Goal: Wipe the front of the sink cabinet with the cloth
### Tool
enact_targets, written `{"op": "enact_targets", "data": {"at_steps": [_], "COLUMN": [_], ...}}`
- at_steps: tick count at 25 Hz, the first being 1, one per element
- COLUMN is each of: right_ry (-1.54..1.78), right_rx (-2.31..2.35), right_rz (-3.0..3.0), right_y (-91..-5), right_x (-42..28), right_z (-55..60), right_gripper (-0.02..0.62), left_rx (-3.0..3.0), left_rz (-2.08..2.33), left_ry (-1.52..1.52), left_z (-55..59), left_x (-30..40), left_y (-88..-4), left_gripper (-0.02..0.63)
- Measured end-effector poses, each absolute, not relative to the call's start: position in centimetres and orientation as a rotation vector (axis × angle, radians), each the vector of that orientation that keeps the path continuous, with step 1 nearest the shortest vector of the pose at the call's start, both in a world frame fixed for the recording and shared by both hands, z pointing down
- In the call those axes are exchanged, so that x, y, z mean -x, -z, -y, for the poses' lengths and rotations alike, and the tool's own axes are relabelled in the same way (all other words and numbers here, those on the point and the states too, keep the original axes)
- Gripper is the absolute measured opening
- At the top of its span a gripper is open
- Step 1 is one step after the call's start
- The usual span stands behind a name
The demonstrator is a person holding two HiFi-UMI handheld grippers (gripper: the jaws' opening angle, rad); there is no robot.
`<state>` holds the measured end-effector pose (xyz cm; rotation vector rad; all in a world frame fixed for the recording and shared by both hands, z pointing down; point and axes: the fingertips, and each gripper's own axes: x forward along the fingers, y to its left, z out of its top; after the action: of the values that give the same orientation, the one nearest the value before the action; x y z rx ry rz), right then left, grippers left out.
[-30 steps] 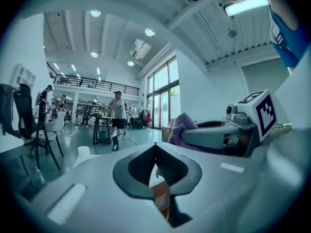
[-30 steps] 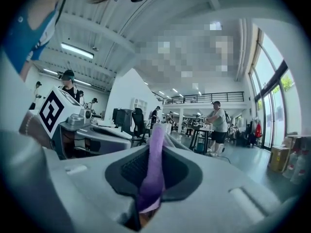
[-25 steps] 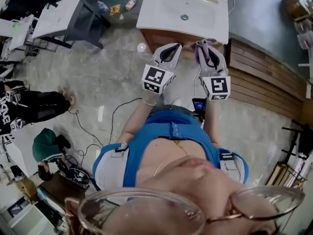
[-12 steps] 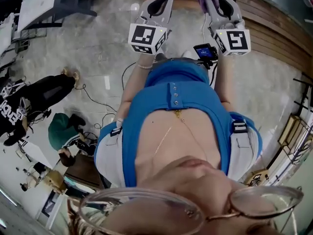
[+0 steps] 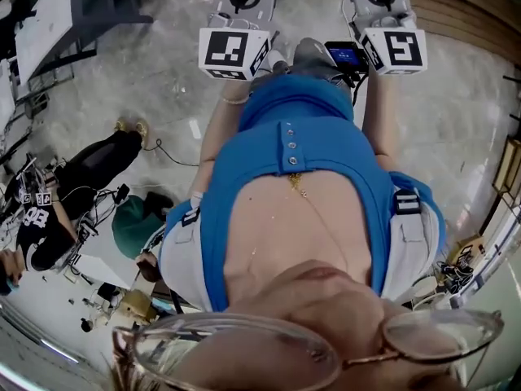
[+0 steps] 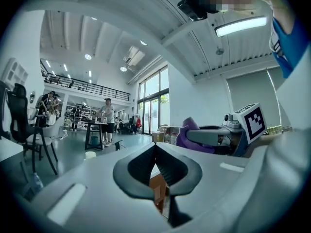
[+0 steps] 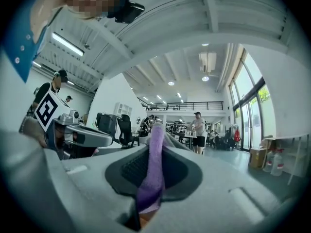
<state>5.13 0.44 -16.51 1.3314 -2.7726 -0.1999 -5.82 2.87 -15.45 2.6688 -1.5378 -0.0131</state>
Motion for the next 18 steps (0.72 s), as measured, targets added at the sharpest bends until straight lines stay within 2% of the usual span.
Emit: {"op": "enact_targets", "data": {"at_steps": [18], "right_ry": [0.268], "right_rx": [-1.319], "right_rz": [2.833], "right_y": [17.0], "right_x": [-3.6], "right_z": [-3.1], "right_gripper": [0.054], "left_rx": [-2.771], "left_rz": [1.451], "left_ry": [0.026], "left_z": [-4.3], "left_x": [2.7], "left_y": [14.6], "left_gripper": [0.000]}}
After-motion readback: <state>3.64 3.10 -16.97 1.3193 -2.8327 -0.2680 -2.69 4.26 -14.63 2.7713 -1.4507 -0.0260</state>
